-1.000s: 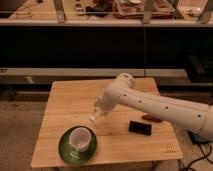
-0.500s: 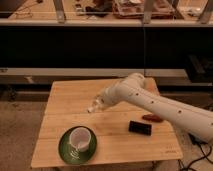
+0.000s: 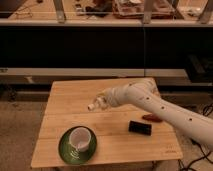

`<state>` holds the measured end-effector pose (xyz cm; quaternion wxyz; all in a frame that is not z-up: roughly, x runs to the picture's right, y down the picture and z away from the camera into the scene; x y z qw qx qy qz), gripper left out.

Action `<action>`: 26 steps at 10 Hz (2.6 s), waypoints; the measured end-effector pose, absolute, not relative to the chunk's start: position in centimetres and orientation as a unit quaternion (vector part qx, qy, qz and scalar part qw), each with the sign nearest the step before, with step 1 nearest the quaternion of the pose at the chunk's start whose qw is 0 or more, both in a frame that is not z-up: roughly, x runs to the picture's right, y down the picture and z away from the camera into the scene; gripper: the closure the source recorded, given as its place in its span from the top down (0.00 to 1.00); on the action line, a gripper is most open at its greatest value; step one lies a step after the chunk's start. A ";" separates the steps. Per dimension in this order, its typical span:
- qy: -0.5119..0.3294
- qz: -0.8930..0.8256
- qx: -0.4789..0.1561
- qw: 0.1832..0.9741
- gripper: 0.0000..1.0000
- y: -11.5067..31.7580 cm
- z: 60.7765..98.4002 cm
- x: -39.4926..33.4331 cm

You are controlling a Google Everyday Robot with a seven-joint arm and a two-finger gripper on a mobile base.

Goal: Stand the bottle upright

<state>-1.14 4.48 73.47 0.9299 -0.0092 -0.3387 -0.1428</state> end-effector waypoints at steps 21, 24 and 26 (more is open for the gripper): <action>-0.547 0.214 -0.023 0.809 0.15 4.0 73.1 1.7; -0.614 0.344 -0.025 0.710 0.15 2.4 72.6 3.7; -0.620 0.369 -0.043 0.691 0.15 3.7 73.7 3.9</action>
